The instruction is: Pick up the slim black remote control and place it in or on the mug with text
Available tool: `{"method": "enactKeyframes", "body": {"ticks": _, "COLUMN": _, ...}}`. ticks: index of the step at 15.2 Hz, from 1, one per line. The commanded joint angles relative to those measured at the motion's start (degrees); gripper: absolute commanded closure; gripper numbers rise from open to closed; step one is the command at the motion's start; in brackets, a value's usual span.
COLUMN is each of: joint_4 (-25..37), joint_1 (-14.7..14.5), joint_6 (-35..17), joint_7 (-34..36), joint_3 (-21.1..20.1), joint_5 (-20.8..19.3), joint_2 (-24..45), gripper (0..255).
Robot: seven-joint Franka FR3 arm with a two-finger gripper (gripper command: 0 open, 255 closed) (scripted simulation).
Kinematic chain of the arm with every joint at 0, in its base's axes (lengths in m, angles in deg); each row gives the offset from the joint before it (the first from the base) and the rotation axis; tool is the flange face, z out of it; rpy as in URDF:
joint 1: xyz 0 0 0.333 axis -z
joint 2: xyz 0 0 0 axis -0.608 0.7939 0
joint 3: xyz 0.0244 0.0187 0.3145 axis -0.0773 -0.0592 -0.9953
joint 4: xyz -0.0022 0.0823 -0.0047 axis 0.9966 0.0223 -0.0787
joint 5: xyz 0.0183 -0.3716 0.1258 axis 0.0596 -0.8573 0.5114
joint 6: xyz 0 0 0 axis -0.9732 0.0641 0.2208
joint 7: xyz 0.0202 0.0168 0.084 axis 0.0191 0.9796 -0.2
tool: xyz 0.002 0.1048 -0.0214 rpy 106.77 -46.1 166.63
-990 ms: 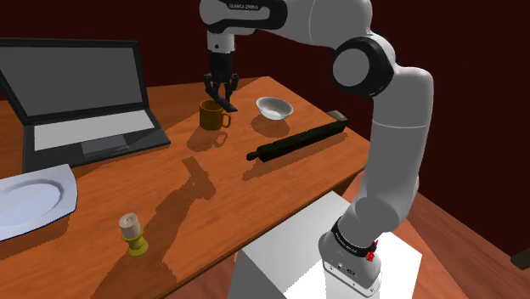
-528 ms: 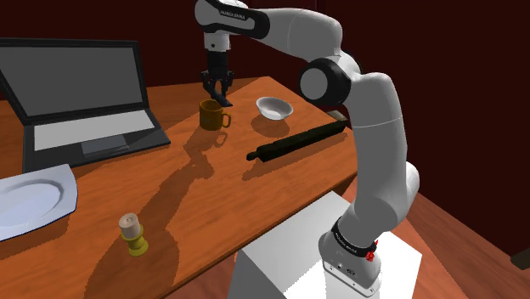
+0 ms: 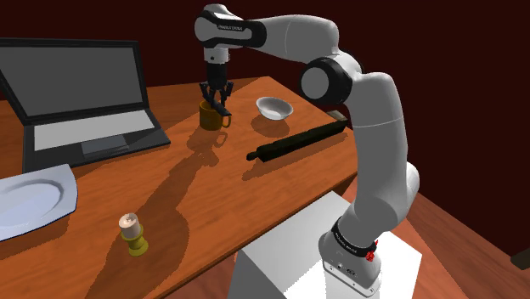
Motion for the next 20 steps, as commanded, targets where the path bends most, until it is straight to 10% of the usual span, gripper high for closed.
{"method": "enactKeyframes", "body": {"ticks": 1, "joint_4": -0.90, "joint_1": 0.01, "joint_6": -0.75, "joint_7": -0.05, "joint_3": 0.00, "joint_5": 0.01, "joint_2": -0.17, "gripper": 255}}
{"method": "enactKeyframes", "body": {"ticks": 8, "joint_4": -0.88, "joint_1": 0.02, "joint_6": -0.74, "joint_7": -0.05, "joint_3": -0.01, "joint_5": 0.01, "joint_2": -0.16, "gripper": 255}}
{"method": "enactKeyframes", "body": {"ticks": 9, "joint_4": -0.82, "joint_1": 0.02, "joint_6": -0.74, "joint_7": -0.05, "joint_3": 0.00, "joint_5": 0.00, "joint_2": -0.11, "gripper": 0}}
{"method": "enactKeyframes", "body": {"ticks": 14, "joint_4": -0.88, "joint_1": 0.02, "joint_6": -0.74, "joint_7": -0.05, "joint_3": -0.01, "joint_5": 0.01, "joint_2": -0.16, "gripper": 0}}
{"method": "enactKeyframes", "body": {"ticks": 20, "joint_4": 15.39, "joint_1": -0.05, "joint_6": 10.11, "joint_7": 0.27, "joint_3": 0.03, "joint_5": -0.18, "joint_2": 5.26, "gripper": 0}}
